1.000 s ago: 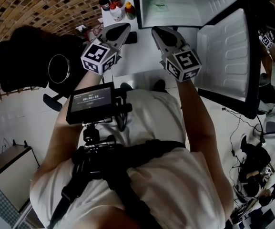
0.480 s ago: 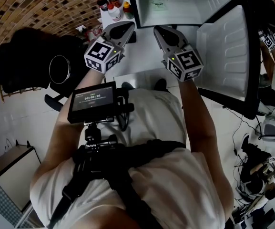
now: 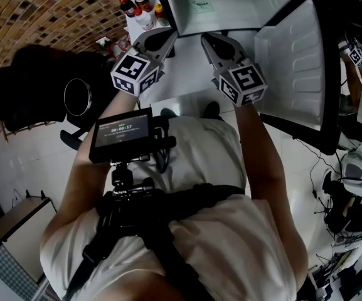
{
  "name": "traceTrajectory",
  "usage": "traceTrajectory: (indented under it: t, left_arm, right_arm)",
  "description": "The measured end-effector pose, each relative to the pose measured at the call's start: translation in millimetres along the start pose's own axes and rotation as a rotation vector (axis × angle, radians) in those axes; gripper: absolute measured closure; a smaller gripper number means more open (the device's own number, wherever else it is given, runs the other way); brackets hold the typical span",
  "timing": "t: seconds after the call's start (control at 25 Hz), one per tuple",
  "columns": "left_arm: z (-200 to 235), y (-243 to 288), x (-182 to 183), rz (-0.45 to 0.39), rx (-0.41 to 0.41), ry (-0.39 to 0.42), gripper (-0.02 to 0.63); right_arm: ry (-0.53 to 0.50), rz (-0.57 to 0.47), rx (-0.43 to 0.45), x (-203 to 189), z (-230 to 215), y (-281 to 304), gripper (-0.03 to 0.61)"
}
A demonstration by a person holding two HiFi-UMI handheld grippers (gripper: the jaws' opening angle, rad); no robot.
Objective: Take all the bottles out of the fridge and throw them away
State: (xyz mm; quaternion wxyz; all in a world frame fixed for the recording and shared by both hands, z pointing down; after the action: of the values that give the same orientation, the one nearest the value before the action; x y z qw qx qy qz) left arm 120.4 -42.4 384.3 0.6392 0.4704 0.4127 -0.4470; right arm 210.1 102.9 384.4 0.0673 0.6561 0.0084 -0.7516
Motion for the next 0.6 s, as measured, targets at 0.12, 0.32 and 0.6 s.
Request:
traceTrajectory:
  t: [0.12,0.32,0.6]
  left_arm:
    - [-3,3,-1,0.0,-0.014,0.002,0.611]
    - [-13,7,-3,0.006,-0.052,0.003,0.611]
    - [-8,-6,-16,0.047,-0.132,0.009,0.611]
  right_arm:
    - [-0.007,-0.001,-0.012,2,-1,-3,0.56]
    - [-0.006,0.005,-0.042,2,-3,-11,0.56]
    - [-0.009,0.039,-0.1,0,21,1,0.56]
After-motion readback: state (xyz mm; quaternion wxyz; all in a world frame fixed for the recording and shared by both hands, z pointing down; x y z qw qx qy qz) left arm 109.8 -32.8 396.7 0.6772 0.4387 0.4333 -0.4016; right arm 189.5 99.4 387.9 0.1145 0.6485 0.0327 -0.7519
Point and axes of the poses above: the fingertips, and each gripper's own axes: y forward along the fingers, z to its left, x out of its top, the point moved 7 cm from there along -y, backward along the fingers, and after that the axes turned 15 degrees about -y, right-handed, at the moved point
